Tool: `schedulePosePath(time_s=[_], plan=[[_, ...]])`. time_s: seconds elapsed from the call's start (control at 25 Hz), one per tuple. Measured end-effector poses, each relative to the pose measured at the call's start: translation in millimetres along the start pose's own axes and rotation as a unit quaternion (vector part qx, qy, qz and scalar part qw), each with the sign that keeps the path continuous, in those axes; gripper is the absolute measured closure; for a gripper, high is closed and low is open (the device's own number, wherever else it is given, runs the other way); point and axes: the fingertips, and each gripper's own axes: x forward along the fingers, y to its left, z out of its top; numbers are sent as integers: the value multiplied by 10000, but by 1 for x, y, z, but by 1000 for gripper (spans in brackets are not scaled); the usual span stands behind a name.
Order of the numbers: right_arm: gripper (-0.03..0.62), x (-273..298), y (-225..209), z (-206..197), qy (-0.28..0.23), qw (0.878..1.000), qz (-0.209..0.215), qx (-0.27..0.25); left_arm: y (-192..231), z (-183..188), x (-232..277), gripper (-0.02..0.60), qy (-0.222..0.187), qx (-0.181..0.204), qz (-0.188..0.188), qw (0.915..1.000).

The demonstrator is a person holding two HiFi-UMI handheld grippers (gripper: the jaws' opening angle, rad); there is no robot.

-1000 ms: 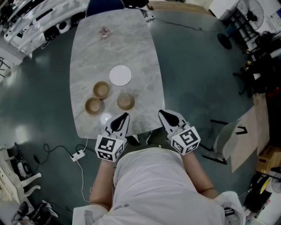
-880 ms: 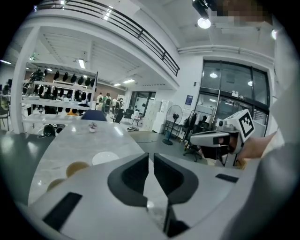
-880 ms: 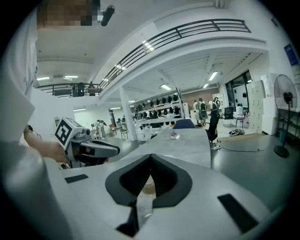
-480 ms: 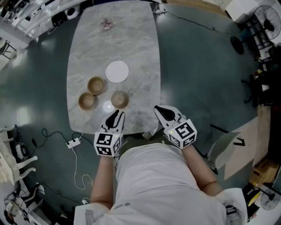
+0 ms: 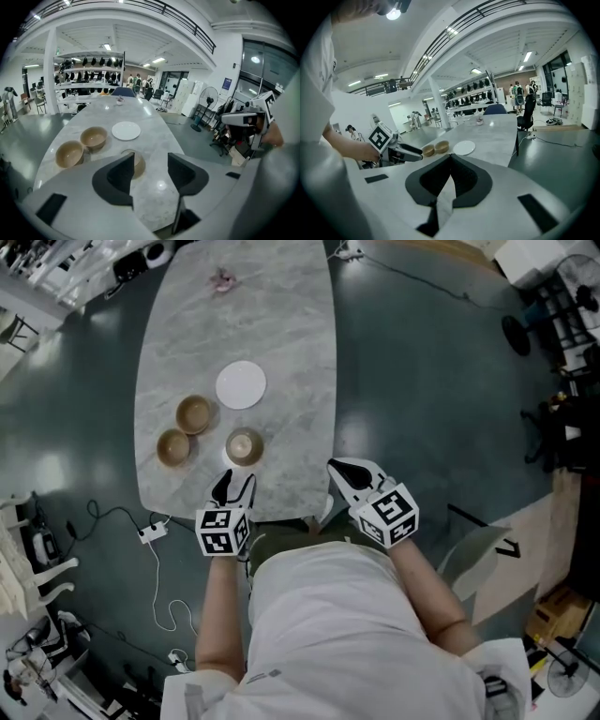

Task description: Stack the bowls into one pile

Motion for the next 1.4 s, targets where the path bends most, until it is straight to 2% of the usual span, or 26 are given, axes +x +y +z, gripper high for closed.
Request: schedulePosePath(time_s=[0.28,0.56,0.64,0.8,1.2,1.4], plan=[[583,7,-5,-7,96,9988,-394,290,34,-31,34,293,672,115,2,9977],[583,7,-5,-18,146,9911,-1057,800,47,-55,68,256,1252,541,-439,9897],[583,7,-3,-19,109,9874,-1254,964,54,-59,76,247,1362,724,-455,9870],[583,7,4,-22,137,9808,-1687,965,69,-61,89,230,1493,1032,-470,9823],[583,-5,23,-37,120,9608,-2387,1405,73,-68,118,196,1747,1727,-992,9643],[583,-9,32,-44,152,9544,-2573,1505,73,-67,126,195,1669,1820,-1059,9632]])
